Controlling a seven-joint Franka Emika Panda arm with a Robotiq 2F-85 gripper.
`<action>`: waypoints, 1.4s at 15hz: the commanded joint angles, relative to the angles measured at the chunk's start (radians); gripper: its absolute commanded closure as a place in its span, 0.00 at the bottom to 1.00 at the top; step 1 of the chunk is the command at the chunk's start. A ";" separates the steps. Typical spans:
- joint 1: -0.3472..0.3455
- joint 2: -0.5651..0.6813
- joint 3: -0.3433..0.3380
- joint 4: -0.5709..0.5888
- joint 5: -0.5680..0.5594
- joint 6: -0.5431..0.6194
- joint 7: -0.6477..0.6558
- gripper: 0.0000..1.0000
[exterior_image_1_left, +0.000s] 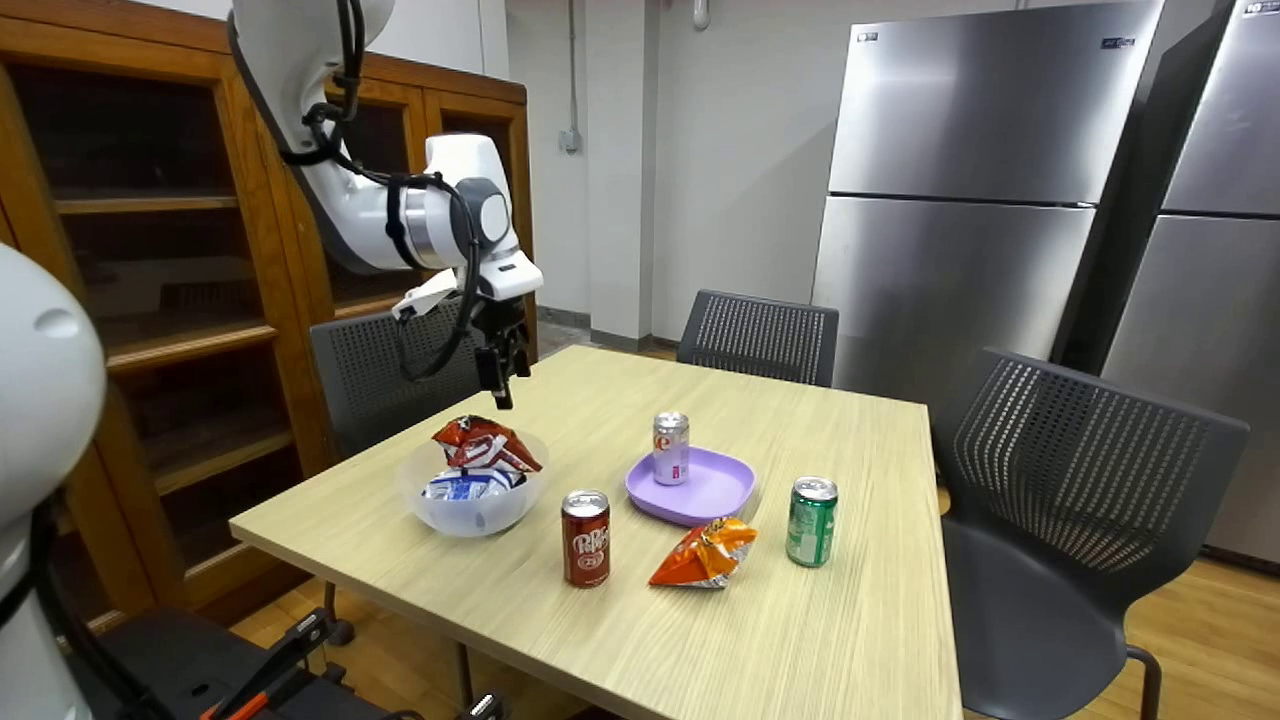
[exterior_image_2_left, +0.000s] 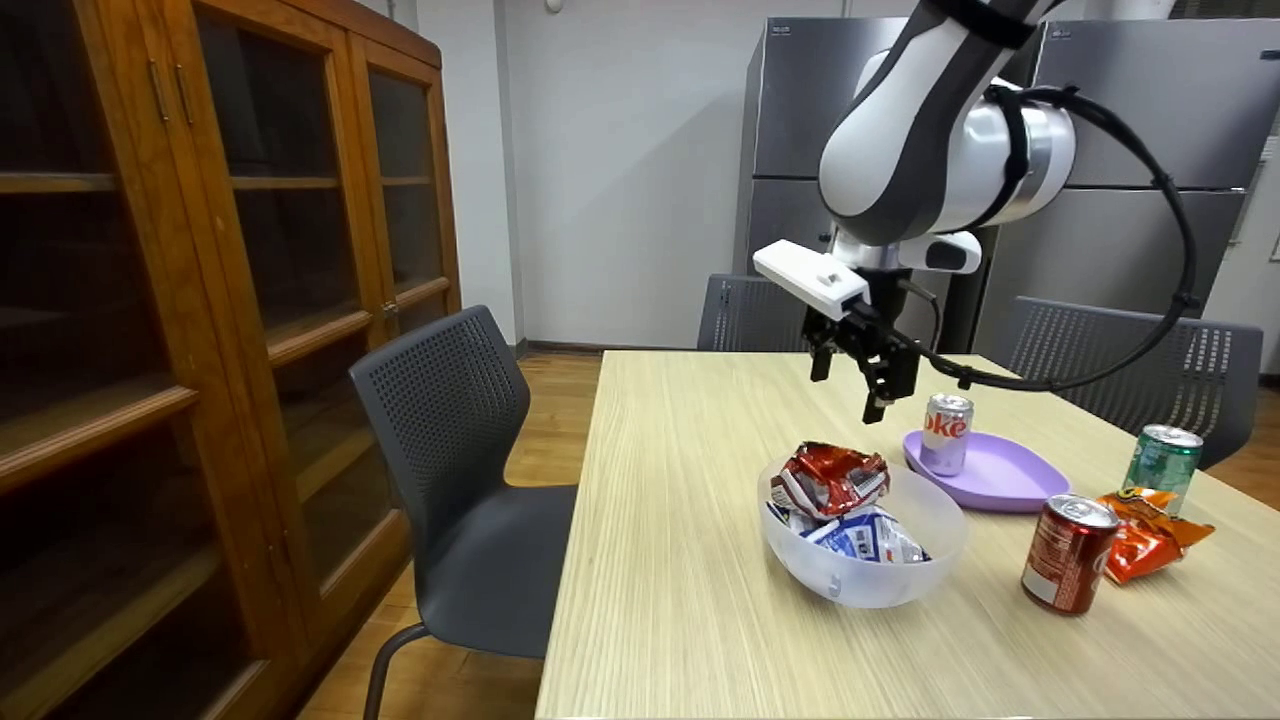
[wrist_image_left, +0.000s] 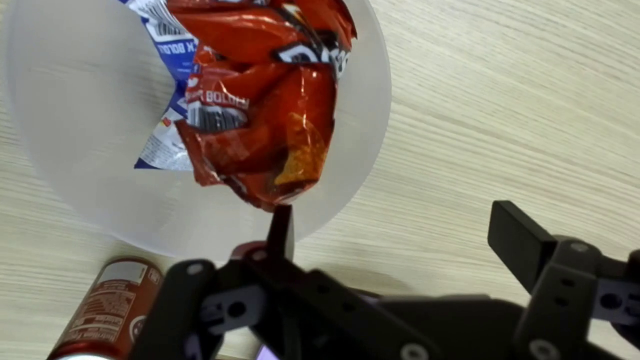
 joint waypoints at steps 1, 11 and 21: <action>-0.046 -0.079 -0.002 -0.052 -0.006 0.011 -0.019 0.00; -0.209 -0.160 -0.004 -0.100 0.033 0.008 -0.220 0.00; -0.310 -0.210 -0.011 -0.230 0.161 0.002 -0.486 0.00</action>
